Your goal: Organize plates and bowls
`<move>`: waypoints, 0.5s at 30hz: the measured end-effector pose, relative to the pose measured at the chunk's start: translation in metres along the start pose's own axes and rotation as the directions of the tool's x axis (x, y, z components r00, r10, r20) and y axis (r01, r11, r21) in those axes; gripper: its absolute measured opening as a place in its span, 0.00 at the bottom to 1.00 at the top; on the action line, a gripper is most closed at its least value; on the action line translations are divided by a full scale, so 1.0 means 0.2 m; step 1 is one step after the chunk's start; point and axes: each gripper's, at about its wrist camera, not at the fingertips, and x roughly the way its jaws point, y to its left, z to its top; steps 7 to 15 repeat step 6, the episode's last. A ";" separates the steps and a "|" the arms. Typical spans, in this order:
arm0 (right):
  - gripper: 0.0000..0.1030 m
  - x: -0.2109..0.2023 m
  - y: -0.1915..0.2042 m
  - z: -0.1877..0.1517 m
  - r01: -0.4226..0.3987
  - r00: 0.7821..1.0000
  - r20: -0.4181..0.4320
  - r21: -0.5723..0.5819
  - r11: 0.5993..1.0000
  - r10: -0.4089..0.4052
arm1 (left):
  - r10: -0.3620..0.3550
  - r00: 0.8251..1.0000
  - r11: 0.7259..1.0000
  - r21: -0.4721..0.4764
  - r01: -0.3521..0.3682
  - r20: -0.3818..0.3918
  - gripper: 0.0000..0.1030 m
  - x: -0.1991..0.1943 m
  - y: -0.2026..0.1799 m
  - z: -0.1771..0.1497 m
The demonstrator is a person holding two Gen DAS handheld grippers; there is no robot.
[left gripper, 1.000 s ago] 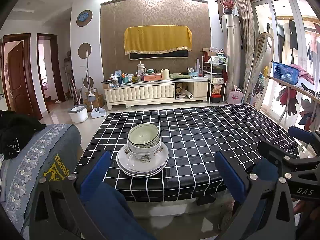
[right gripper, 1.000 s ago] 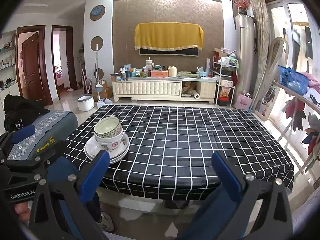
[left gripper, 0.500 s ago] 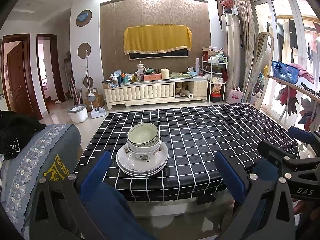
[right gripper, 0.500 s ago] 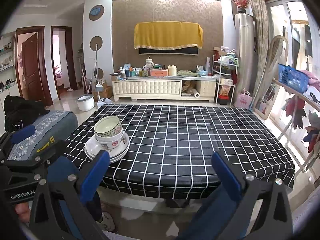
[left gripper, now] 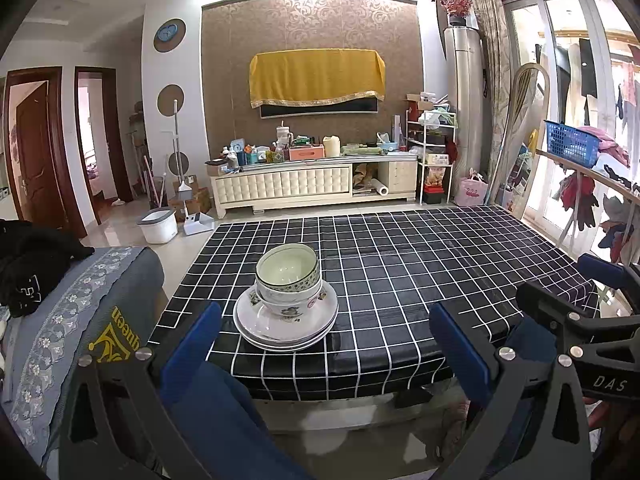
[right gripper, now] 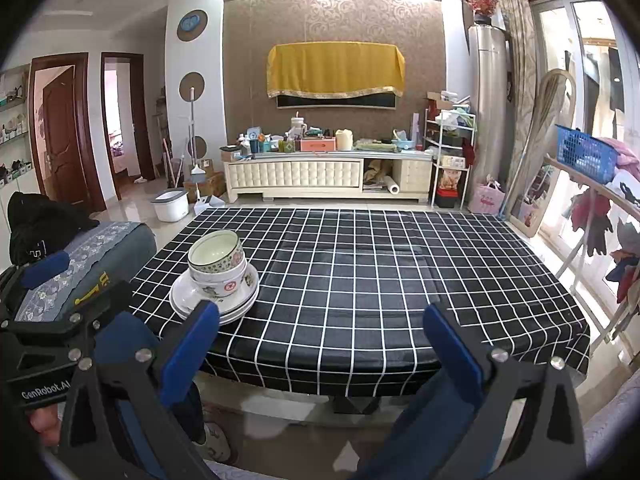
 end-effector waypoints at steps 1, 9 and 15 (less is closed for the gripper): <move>1.00 0.00 0.00 0.00 0.000 1.000 0.000 0.001 1.000 0.000 | 0.001 1.000 1.000 -0.001 -0.001 0.000 1.00 0.00 0.00 0.00; 1.00 0.00 0.00 0.00 0.004 1.000 0.002 -0.002 1.000 -0.004 | 0.005 1.000 1.000 0.001 -0.005 -0.004 1.00 0.00 -0.01 -0.01; 1.00 0.00 0.00 0.00 0.004 1.000 0.002 -0.002 1.000 -0.004 | 0.005 1.000 1.000 0.001 -0.005 -0.004 1.00 0.00 -0.01 -0.01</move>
